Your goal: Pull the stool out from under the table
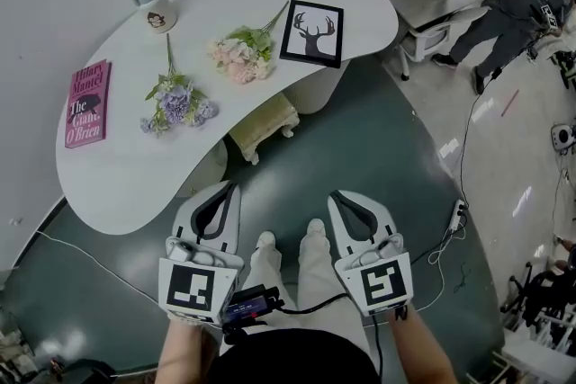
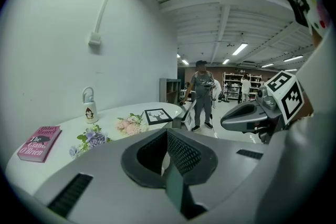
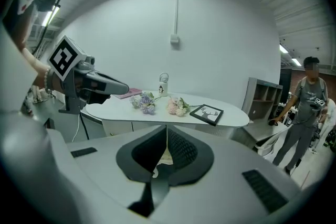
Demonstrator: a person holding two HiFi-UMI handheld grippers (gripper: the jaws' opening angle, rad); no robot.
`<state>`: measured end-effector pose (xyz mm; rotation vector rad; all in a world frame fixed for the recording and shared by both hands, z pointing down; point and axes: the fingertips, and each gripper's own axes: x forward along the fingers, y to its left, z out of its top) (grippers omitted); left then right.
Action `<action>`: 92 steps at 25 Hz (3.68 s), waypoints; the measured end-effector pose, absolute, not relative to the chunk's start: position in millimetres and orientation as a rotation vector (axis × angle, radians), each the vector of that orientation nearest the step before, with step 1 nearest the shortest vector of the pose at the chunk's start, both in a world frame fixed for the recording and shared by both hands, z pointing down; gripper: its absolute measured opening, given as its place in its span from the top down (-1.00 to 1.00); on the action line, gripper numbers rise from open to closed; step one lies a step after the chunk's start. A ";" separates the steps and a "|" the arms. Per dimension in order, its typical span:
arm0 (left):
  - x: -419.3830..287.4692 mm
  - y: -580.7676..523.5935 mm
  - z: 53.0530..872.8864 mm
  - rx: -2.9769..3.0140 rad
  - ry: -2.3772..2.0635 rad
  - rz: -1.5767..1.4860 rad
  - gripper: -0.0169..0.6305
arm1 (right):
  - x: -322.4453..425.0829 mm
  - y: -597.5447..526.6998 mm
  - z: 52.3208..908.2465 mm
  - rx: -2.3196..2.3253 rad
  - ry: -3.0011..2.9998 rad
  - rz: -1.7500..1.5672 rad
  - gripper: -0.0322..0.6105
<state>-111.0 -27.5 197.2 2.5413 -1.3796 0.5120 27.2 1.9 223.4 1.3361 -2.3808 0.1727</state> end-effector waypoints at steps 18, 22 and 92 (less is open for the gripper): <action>-94.2 -63.8 310.2 2.365 -1.513 0.505 0.90 | 49.3 -59.7 360.4 1.182 -2.419 0.328 0.79; -94.0 -72.1 341.5 2.304 -1.517 0.483 0.90 | 54.2 -70.9 389.5 1.186 -2.428 0.418 0.79; -162.0 -177.8 725.9 1.604 -1.535 0.580 0.19 | -2.6 -279.5 727.3 0.809 -2.314 0.720 -0.05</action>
